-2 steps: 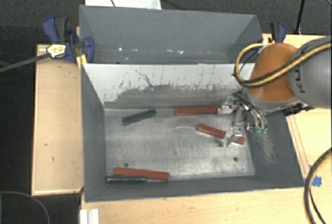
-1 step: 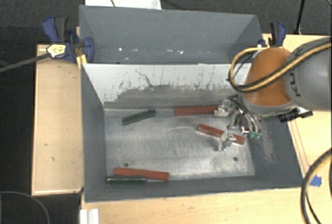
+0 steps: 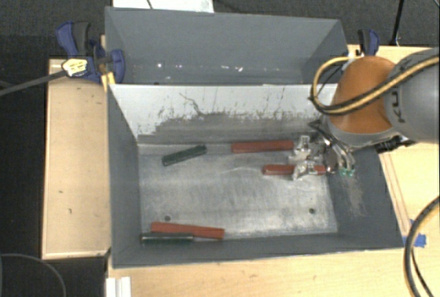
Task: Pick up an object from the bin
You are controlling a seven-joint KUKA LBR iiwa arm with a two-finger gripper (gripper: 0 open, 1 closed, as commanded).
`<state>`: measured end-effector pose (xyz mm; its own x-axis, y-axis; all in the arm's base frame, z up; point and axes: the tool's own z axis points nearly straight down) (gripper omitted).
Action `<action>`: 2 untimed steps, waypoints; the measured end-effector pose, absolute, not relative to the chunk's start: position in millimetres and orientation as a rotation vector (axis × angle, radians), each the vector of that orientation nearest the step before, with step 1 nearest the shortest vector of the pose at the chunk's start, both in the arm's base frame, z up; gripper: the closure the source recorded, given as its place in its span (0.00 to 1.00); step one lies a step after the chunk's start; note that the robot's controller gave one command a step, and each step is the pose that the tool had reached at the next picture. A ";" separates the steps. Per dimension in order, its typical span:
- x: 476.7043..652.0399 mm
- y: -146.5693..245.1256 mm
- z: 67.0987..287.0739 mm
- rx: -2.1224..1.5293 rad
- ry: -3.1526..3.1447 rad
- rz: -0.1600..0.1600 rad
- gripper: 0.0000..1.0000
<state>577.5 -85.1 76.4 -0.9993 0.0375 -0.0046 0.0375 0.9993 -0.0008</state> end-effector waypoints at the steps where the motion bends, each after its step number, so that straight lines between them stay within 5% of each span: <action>1: 577.5 -85.1 76.5 0.059 3.136 -0.001 1.00; 2: 576.2 -84.8 80.6 0.058 3.140 0.000 1.00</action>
Offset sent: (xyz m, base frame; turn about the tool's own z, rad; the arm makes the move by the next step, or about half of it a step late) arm -0.0001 -0.0001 0.0426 0.0000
